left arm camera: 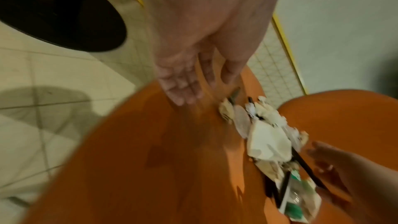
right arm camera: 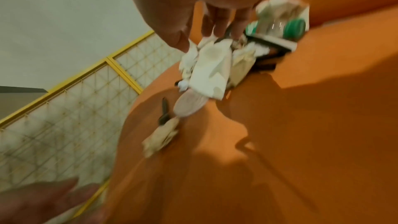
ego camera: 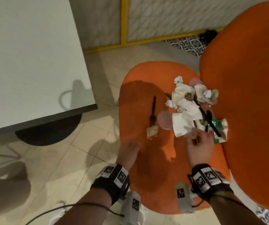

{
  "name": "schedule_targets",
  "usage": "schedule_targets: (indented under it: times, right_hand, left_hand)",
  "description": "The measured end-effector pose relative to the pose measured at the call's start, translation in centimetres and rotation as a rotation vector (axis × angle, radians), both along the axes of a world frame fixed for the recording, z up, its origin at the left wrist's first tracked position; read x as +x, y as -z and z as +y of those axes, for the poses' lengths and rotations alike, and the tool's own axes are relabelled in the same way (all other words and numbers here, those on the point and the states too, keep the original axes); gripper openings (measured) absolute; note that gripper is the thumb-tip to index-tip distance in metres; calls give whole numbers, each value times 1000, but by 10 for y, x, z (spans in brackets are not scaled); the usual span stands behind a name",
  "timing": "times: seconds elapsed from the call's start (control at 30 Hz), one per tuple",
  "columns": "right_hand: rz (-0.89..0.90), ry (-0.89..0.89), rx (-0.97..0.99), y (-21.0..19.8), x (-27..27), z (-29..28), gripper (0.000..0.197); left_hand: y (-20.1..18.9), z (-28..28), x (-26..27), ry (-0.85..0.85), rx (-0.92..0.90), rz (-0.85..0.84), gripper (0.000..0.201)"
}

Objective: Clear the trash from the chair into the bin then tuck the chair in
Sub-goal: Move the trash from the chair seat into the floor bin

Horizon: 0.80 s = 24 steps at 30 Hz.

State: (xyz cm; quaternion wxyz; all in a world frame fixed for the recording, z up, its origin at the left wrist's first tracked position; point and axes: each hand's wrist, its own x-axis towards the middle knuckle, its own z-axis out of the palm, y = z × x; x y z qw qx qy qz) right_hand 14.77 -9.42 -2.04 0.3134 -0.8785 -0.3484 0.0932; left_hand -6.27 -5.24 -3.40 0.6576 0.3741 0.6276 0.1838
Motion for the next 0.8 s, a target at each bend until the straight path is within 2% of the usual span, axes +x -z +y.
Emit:
schedule_targets:
  times: [0.03, 0.1, 0.17, 0.23, 0.3, 0.37, 0.43, 0.5, 0.63, 0.7, 0.8]
  right_hand:
    - [-108, 23, 6, -5, 21, 0, 29]
    - [-235, 51, -48, -14, 57, 2, 42]
    - [-237, 42, -208, -20, 84, 9, 58]
    - [-164, 8, -393, -19, 104, 21, 76]
    - [-64, -16, -564, -17, 117, 36, 89]
    - [-27, -46, -714, -11, 129, 49, 90]
    - [-64, -85, -799, -3, 139, 58, 88]
    - [-128, -93, -853, 4, 146, 64, 84]
    - [-188, -76, -974, 10, 149, 73, 73]
    - [-173, -60, -988, 12, 148, 78, 77]
    - [-100, -20, -983, 16, 144, 84, 91]
  left_hand:
    - [1, 4, 17, -9, 60, 18, 12]
    - [8, 16, 47, -7, 184, 99, 36]
    - [14, 33, 71, 58, 299, 227, 54]
    - [14, 52, 90, 179, 403, 402, 68]
    - [15, 73, 104, 371, 445, 563, 88]
    - [21, 89, 115, 700, 375, 689, 111]
    - [27, 94, 122, 1003, 298, 811, 122]
    - [30, 92, 127, 1098, 315, 886, 121]
    - [32, 87, 125, 1006, 457, 838, 91]
    - [30, 90, 126, 961, 505, 789, 76]
    - [30, 100, 127, 898, 441, 637, 59]
